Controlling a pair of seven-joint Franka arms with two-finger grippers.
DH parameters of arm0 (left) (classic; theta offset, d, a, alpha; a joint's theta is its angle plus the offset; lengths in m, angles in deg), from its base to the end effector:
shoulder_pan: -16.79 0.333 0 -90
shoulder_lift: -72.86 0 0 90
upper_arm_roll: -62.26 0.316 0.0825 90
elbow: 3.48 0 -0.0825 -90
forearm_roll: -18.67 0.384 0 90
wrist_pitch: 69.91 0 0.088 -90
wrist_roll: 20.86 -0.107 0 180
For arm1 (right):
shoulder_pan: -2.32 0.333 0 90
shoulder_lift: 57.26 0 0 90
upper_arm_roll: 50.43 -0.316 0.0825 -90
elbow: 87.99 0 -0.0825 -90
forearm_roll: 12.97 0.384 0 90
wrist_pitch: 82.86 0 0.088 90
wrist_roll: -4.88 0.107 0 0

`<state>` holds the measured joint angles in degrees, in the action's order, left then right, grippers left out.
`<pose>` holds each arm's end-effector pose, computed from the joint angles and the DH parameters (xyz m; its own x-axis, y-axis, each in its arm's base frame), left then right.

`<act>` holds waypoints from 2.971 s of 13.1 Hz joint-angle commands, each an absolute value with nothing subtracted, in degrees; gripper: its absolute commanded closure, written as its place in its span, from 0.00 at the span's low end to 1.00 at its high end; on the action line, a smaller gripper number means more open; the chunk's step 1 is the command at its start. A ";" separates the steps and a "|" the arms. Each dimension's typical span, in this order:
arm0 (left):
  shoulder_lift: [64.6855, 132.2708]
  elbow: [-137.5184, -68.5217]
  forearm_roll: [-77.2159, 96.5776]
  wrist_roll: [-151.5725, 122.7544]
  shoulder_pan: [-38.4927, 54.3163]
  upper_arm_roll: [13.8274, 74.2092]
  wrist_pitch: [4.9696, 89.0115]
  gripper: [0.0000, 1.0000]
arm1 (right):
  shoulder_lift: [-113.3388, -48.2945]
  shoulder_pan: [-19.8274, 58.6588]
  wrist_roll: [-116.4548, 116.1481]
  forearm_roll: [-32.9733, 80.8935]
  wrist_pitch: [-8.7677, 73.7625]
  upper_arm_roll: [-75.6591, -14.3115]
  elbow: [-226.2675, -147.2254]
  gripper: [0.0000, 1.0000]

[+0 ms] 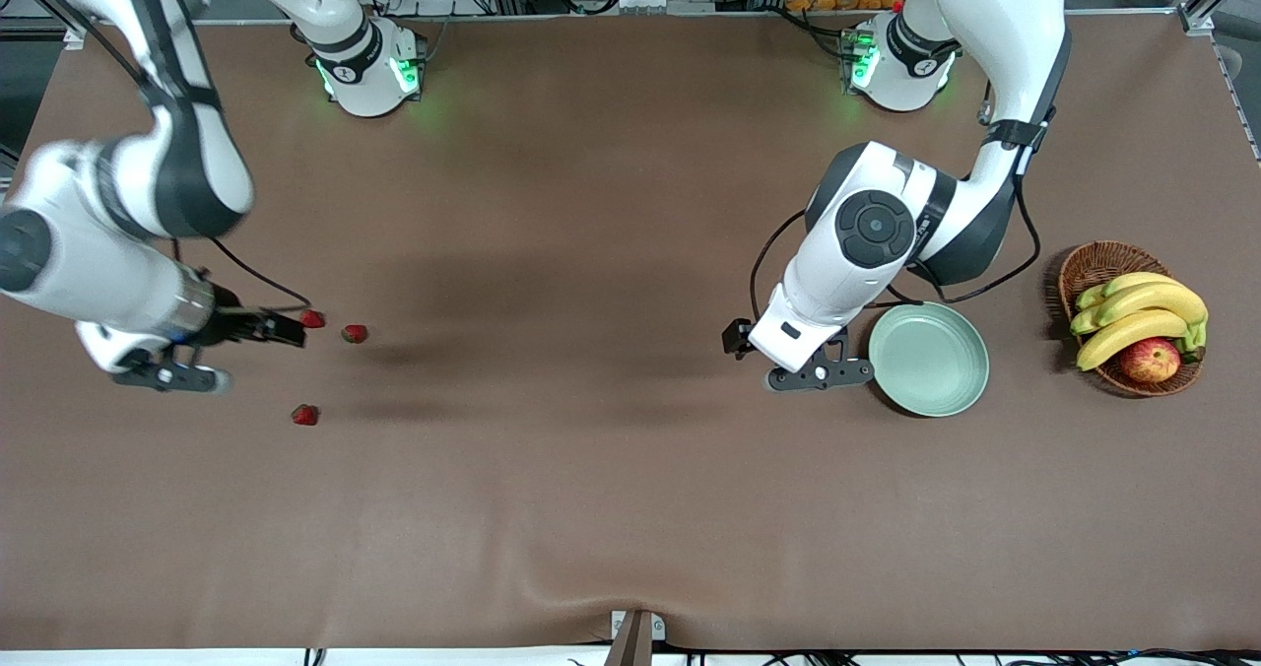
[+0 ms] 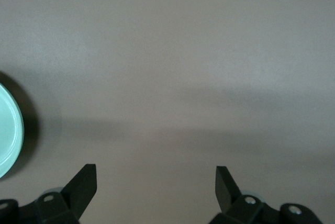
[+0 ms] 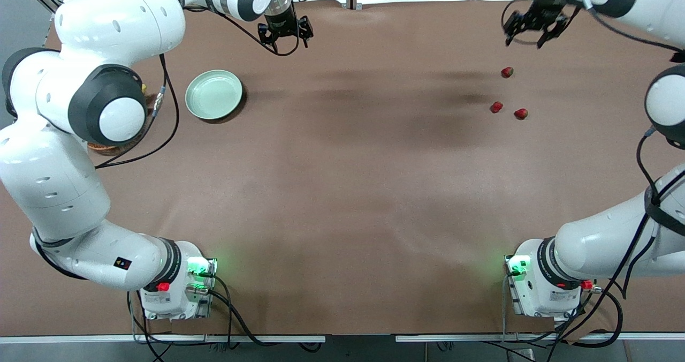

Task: Collect all strawberries into plate
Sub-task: 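Lower the right gripper onto a strawberry and close on it, then carry the strawberry toward the left gripper with the right gripper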

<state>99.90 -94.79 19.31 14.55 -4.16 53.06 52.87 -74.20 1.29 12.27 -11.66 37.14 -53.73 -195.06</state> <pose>0.6042 -0.3334 0.3708 0.9937 0.1077 0.0309 0.1042 -0.9896 0.0991 0.6153 0.0236 0.3523 0.9920 -0.1020 -0.0738 -0.1041 -0.9942 -0.0265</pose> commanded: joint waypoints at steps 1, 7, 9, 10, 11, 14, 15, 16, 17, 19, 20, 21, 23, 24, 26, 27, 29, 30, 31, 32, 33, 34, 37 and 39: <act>99.84 -93.75 20.17 17.45 -3.96 53.47 53.05 0.00 | -76.15 0.82 12.88 -12.01 43.16 -53.95 -199.95 0.00; 96.33 -94.01 20.25 17.46 -0.45 53.82 50.25 0.00 | -82.22 0.30 12.70 -12.01 43.18 -53.95 -201.81 0.00; 95.45 -94.10 20.25 16.94 0.35 53.82 48.58 0.00 | -84.06 0.21 12.70 -12.01 43.18 -53.95 -201.89 0.04; 95.44 -93.92 20.17 16.93 1.31 53.64 48.48 0.00 | -84.85 0.21 12.70 -12.01 43.09 -53.95 -201.89 0.06; 95.44 -94.01 20.08 17.02 1.40 53.64 48.48 0.00 | -85.30 0.21 12.70 -11.92 42.83 -53.95 -201.89 0.10; 94.66 -94.62 19.82 17.02 3.42 53.29 48.22 0.00 | -86.35 0.30 12.79 -11.92 42.65 -53.95 -201.89 0.17; 94.13 -94.71 19.73 16.85 3.51 53.38 47.00 0.00 | -86.53 0.30 12.79 -11.92 42.65 -53.95 -201.81 0.21; 94.04 -94.71 19.73 16.93 3.51 53.38 46.29 0.00 | -86.71 0.38 12.88 -11.92 42.65 -54.04 -201.89 0.25; 93.60 -95.15 19.73 16.93 3.51 53.38 45.33 0.00 | -86.97 0.56 12.88 -11.92 42.65 -54.04 -201.89 0.32; 93.25 -95.15 19.64 16.93 3.60 53.29 44.70 0.00 | -87.23 0.82 12.88 -11.83 42.65 -54.04 -201.81 0.46; 93.16 -95.24 19.64 16.93 3.52 53.38 44.61 0.00 | -87.32 0.91 12.88 -11.83 42.91 -54.04 -201.81 0.59; 92.81 -95.24 19.64 16.93 3.60 53.29 44.35 0.00 | -87.32 1.17 12.88 -11.83 43.09 -54.13 -201.72 0.70; 92.20 -95.24 19.64 16.93 3.60 53.29 43.22 0.00 | -86.97 2.05 13.40 -10.70 43.17 -54.21 -200.58 0.91; 91.93 -95.07 19.90 16.41 3.60 53.29 41.81 0.00 | -86.97 2.75 13.66 -6.69 43.18 -54.30 -198.49 1.00; 91.05 -94.98 20.08 15.18 3.60 53.38 40.84 0.00 | -86.88 6.86 13.76 2.71 43.09 -54.39 -193.83 1.00; 90.62 -94.98 20.17 15.09 3.69 53.38 40.14 0.00 | -86.97 10.63 13.84 6.50 43.17 -54.30 -192.07 1.00; 90.44 -95.41 20.25 15.09 3.69 53.38 37.51 0.00 | -87.49 18.72 16.81 14.15 43.70 -54.30 -189.51 1.00; 90.35 -95.50 20.25 15.00 3.86 53.38 35.84 0.00 | -88.63 22.41 19.70 17.06 45.70 -54.30 -188.11 1.00; 90.43 -95.77 20.25 15.00 4.13 53.47 34.43 0.00 | -89.95 26.27 22.69 18.56 49.38 -54.30 -187.23 1.00; 90.35 -96.81 20.34 15.09 4.56 53.55 33.55 0.00 | -91.70 30.23 26.11 19.71 53.33 -54.21 -186.26 1.00; 90.09 -97.95 20.34 15.00 5.09 53.55 33.45 0.00 | -94.07 33.92 30.15 20.94 57.46 -54.21 -184.51 1.00; 90.00 -99.10 20.43 15.00 6.05 53.55 33.45 0.00 | -96.44 37.00 33.50 21.74 60.63 -54.13 -182.40 1.00; 90.78 -102.17 25.24 14.91 6.33 53.64 33.71 0.00 | -102.07 41.59 39.76 22.09 64.00 -53.95 -175.90 1.00; 91.31 -104.20 26.67 14.91 6.50 53.64 35.55 0.00 | -105.76 43.62 40.47 22.18 65.49 -53.95 -171.42 1.00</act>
<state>91.96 -101.68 24.69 15.19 6.34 53.88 33.98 -101.26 42.29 39.50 20.76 65.32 -54.74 -178.11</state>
